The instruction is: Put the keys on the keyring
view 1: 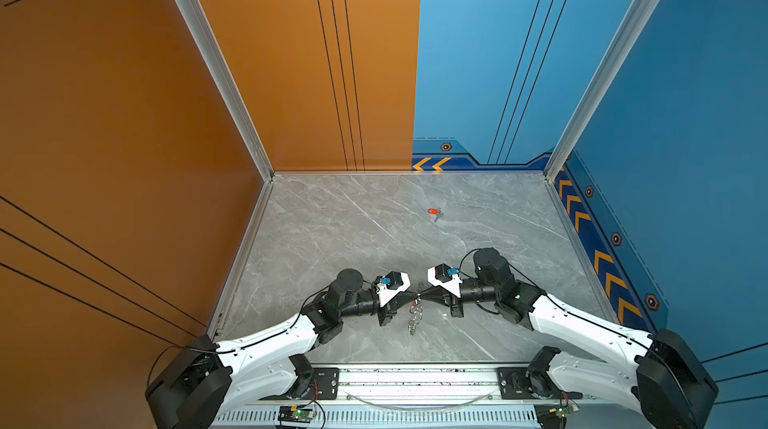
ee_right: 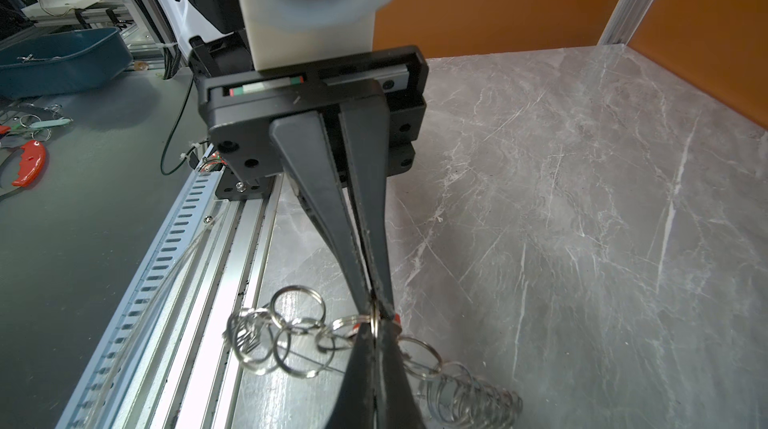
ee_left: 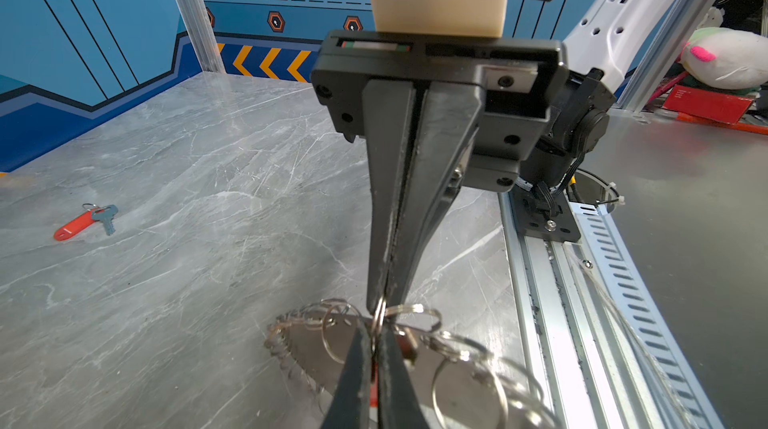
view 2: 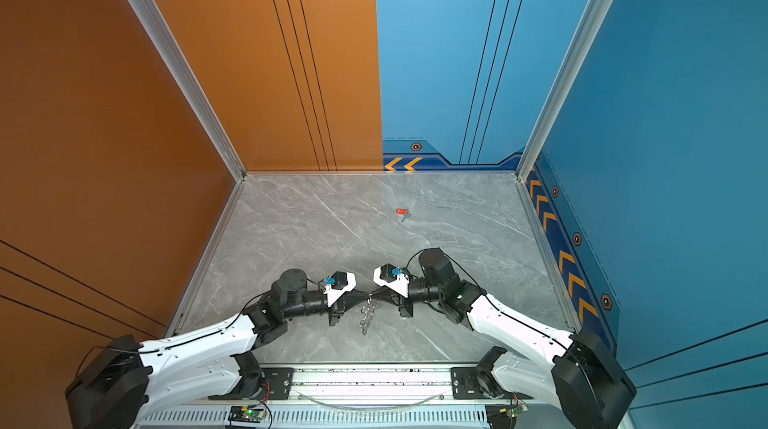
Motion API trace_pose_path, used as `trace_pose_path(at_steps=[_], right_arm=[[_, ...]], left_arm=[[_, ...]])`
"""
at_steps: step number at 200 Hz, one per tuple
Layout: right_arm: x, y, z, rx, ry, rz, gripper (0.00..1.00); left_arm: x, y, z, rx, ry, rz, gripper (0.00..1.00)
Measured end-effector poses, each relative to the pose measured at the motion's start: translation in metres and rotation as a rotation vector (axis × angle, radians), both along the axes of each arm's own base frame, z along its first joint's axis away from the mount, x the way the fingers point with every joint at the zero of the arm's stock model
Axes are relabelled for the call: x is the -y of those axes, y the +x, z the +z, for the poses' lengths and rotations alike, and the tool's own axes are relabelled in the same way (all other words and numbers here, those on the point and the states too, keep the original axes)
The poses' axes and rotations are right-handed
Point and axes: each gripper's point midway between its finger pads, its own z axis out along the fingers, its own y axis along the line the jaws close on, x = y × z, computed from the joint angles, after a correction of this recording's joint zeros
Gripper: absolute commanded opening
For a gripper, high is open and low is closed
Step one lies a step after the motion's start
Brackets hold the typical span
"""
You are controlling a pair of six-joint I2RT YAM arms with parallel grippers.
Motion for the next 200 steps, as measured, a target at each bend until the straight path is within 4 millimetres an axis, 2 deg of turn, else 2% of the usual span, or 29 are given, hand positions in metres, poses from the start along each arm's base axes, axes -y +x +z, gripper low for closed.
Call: trace_pose_path(at_steps=[12,54,75,104,136,200], right_arm=[[0.000,0.000,-0.001,-0.002,-0.005,-0.002,0.00],[0.001,0.001,-0.006,0.003,-0.058,-0.019,0.10],[-0.001,0.001,-0.002,0.019,-0.103,-0.023,0.13],[-0.009,0.000,0.006,0.050,-0.157,-0.015,0.13],[-0.011,0.000,0.003,0.059,-0.218,-0.014,0.11],[-0.005,0.003,-0.002,0.068,-0.291,-0.050,0.15]], left_arm=[[0.000,0.000,-0.001,0.000,0.008,-0.001,0.03],[0.001,0.001,-0.006,0.013,0.055,-0.010,0.02],[0.001,0.002,-0.007,0.030,0.073,-0.010,0.01],[0.000,0.002,-0.010,0.037,0.091,-0.010,0.01],[-0.002,0.003,-0.012,0.049,0.104,0.001,0.01],[-0.005,0.006,-0.014,0.051,0.122,0.020,0.00]])
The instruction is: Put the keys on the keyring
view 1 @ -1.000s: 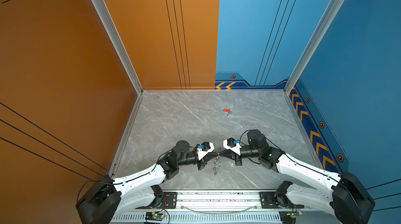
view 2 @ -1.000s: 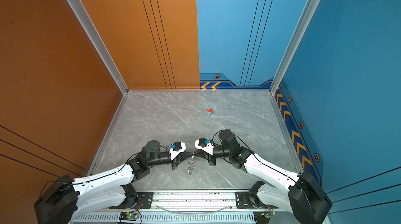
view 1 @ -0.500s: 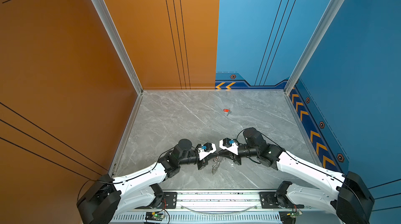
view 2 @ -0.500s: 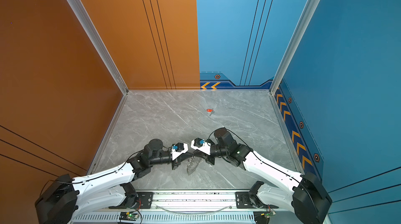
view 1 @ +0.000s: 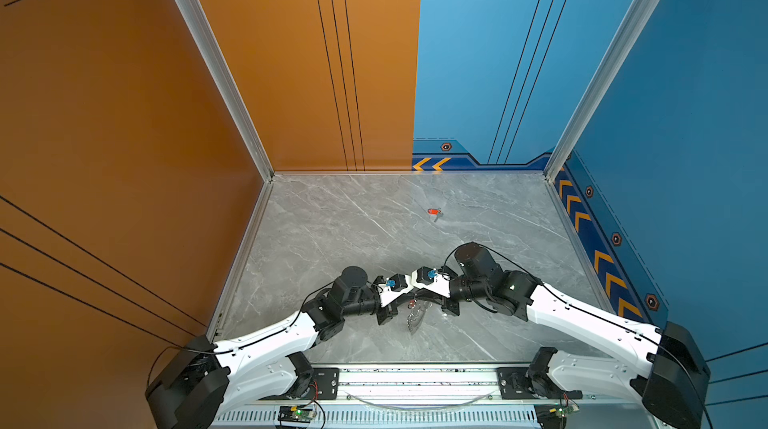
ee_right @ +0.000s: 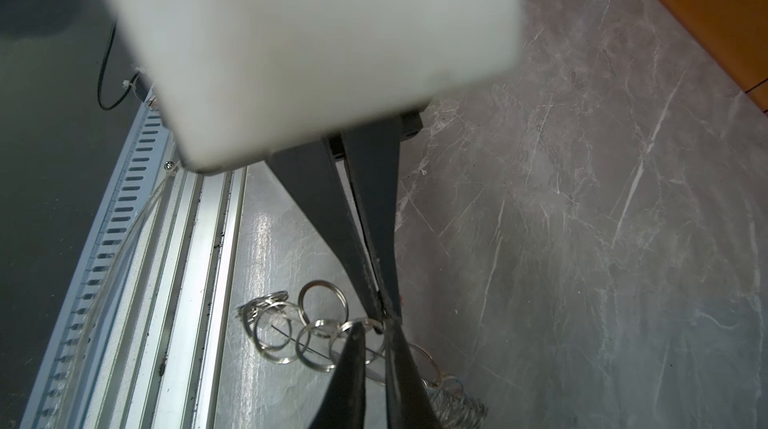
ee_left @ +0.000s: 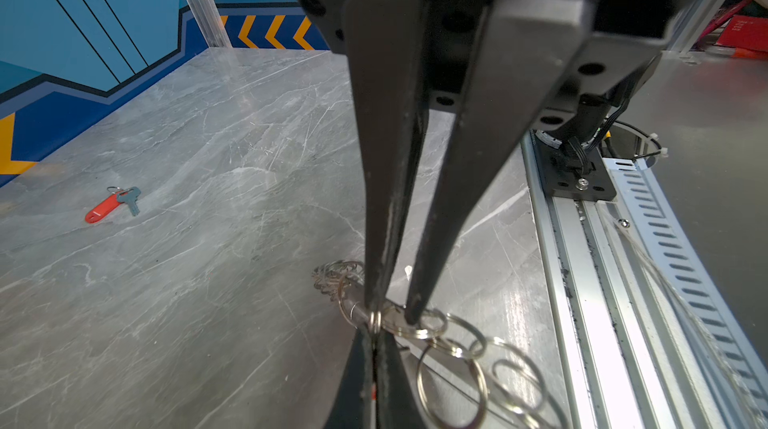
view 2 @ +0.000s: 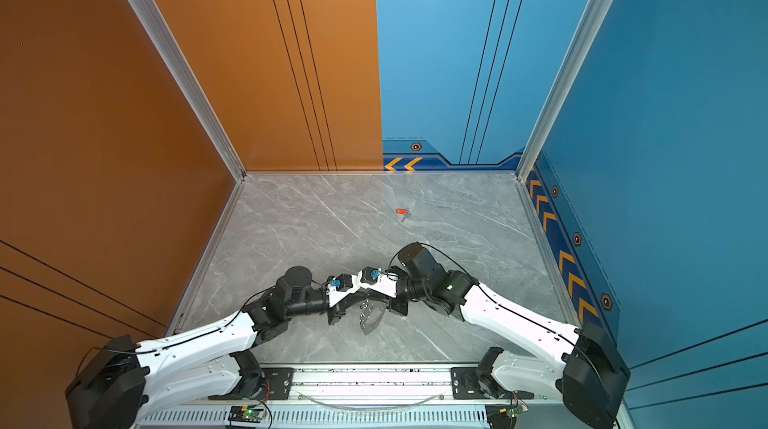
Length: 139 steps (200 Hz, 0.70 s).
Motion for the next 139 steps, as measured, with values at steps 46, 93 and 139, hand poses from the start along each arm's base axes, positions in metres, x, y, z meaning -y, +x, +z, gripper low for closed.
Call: trace_pose_path(at_steps=[46,93,139], right_arm=[[0.0063,0.0032,-0.0036,-0.011,-0.026,-0.024,0.18],[0.0075,0.0047,-0.0035,-0.009,-0.028,-0.027,0.19],[0.0072,0.0048,-0.0032,-0.008,-0.026,-0.026,0.17]], left_arm=[[-0.0012,0.0002,0.0035,0.009,-0.005,0.006,0.00],[-0.0012,0.0000,0.0033,0.008,-0.005,0.005,0.00],[-0.0010,-0.0007,0.0035,0.007,-0.006,0.001,0.00]])
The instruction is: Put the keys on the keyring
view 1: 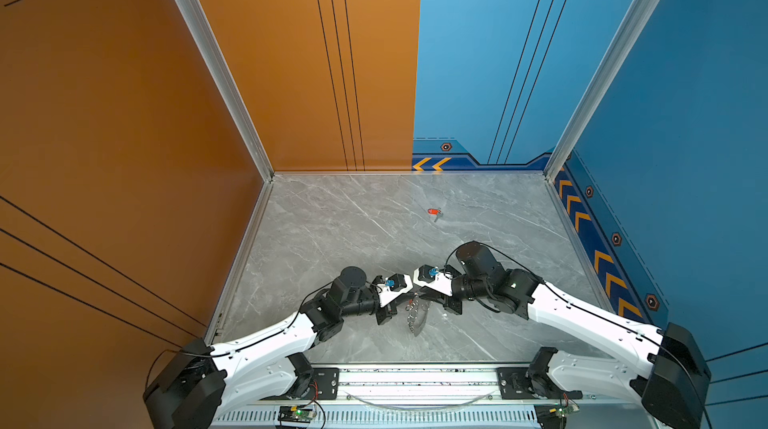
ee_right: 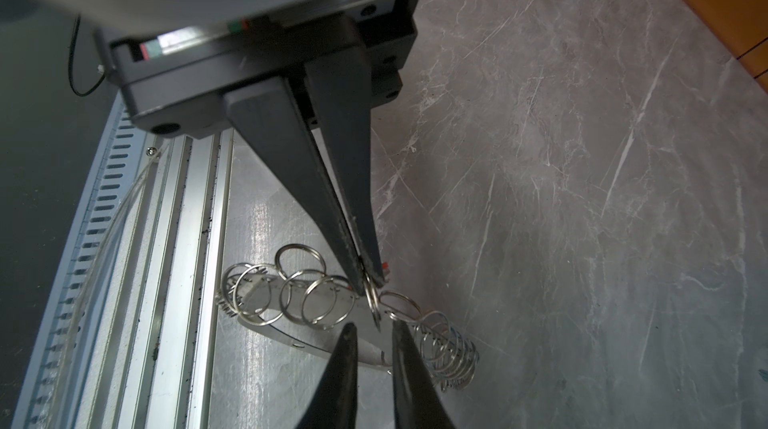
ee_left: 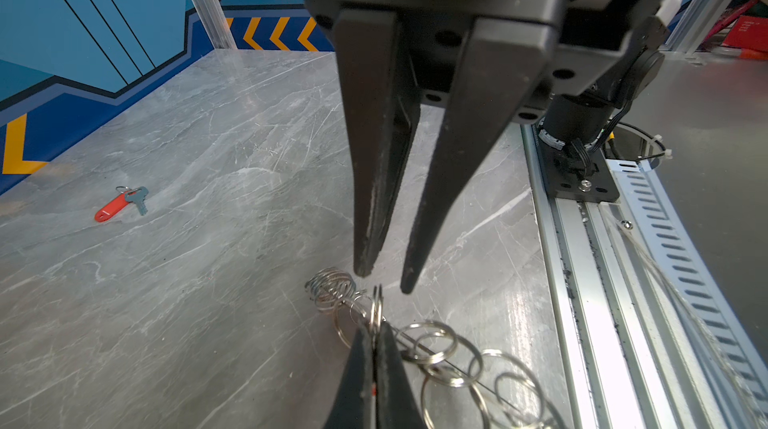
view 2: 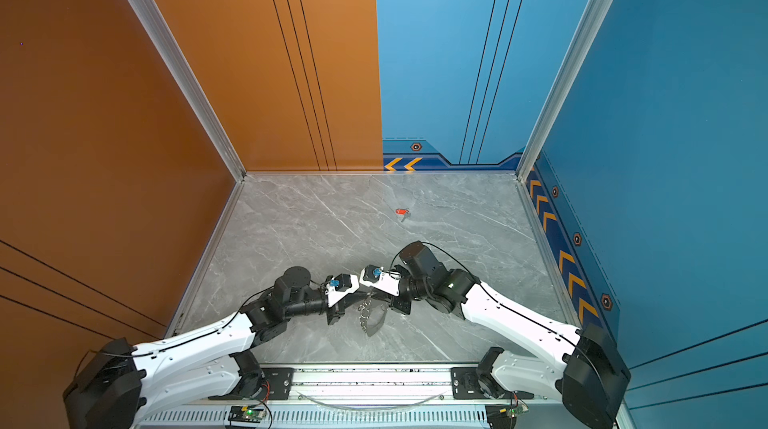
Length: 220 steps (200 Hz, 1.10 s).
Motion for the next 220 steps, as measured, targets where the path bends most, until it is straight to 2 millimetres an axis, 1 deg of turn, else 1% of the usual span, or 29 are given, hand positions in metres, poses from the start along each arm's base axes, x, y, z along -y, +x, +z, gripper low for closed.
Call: trace_pose_path(at_steps=[72,123,173,201,220], right_arm=[[-0.0036,-0.0013,0.0010,-0.005,0.015,0.016,0.16],[-0.0072,-0.0028,0.0038,-0.006,0.036,0.035,0.11],[-0.0083,-0.0028,-0.0017,-0.021,0.027,0.040,0.13],[-0.0081,-0.0029,-0.0030,-0.026,0.027,0.041,0.06],[-0.0081,-0.0035,-0.0029,-0.031,0.031,0.049,0.04]], left_arm=[[0.0011,-0.0031,0.0005,-0.005,-0.005,-0.018,0.00],[0.0015,-0.0042,0.0007,-0.007,-0.007,-0.024,0.00],[0.0015,-0.0041,0.0016,-0.005,-0.009,-0.023,0.00],[0.0012,-0.0038,0.0018,-0.008,-0.010,-0.021,0.00],[0.0012,-0.0037,0.0019,-0.010,-0.012,-0.020,0.00]])
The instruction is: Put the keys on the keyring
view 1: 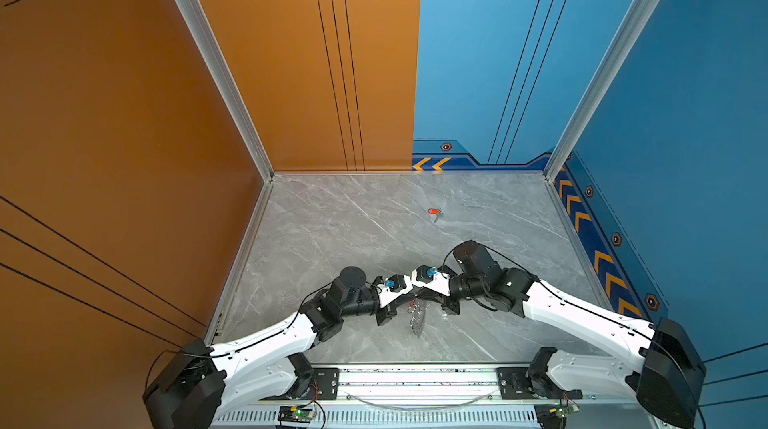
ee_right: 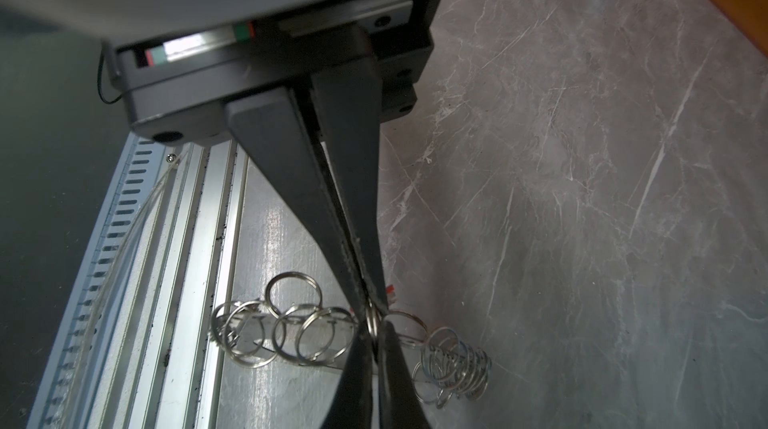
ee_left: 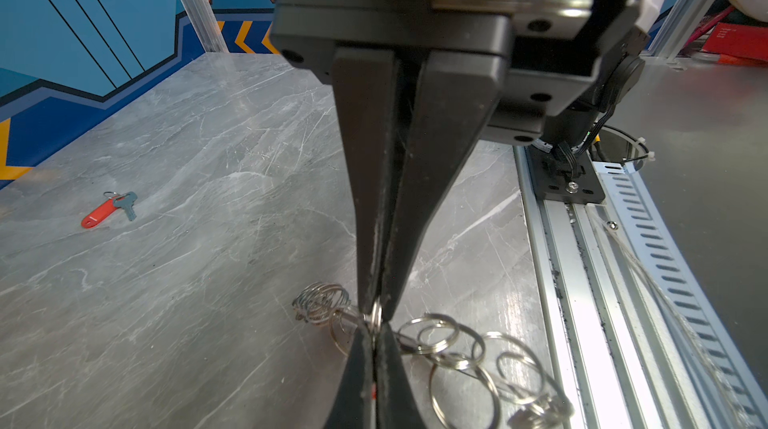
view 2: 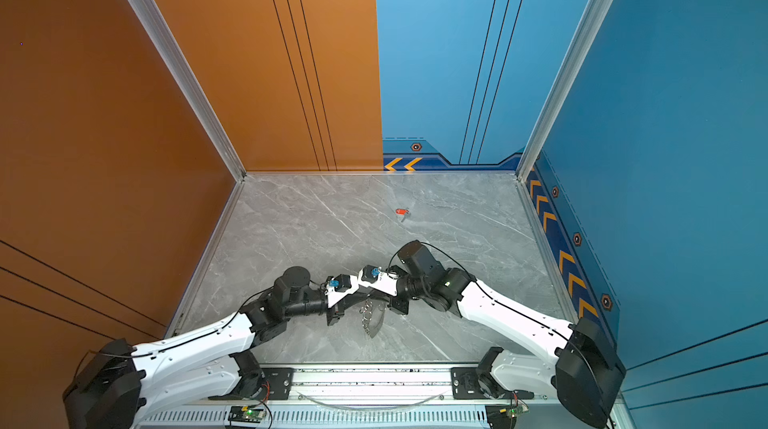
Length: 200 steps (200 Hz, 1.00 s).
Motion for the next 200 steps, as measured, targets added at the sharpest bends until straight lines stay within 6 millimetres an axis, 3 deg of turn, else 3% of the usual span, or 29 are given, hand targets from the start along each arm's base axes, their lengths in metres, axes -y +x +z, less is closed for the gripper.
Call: trace_pose_path(at_steps=[20,73,113,143,200], right_arm=[[0.000,-0.001,0.000,-0.001,0.003,0.006,0.00],[0.005,0.004,-0.002,-0.003,0.041,-0.017,0.00],[0.012,0.008,0.006,-0.021,0.134,-0.051,0.00],[0.008,0.006,0.014,-0.024,0.179,-0.029,0.00],[0.007,0.002,0.017,-0.034,0.210,-0.003,0.00]], left_arm=[[0.000,0.000,0.000,0.000,0.000,0.000,0.00],[-0.001,0.004,0.004,-0.009,-0.019,0.017,0.22],[0.000,0.007,0.016,0.004,-0.067,0.022,0.16],[0.001,0.005,0.020,0.012,-0.081,0.010,0.18],[0.001,0.007,0.016,0.002,-0.074,0.010,0.16]])
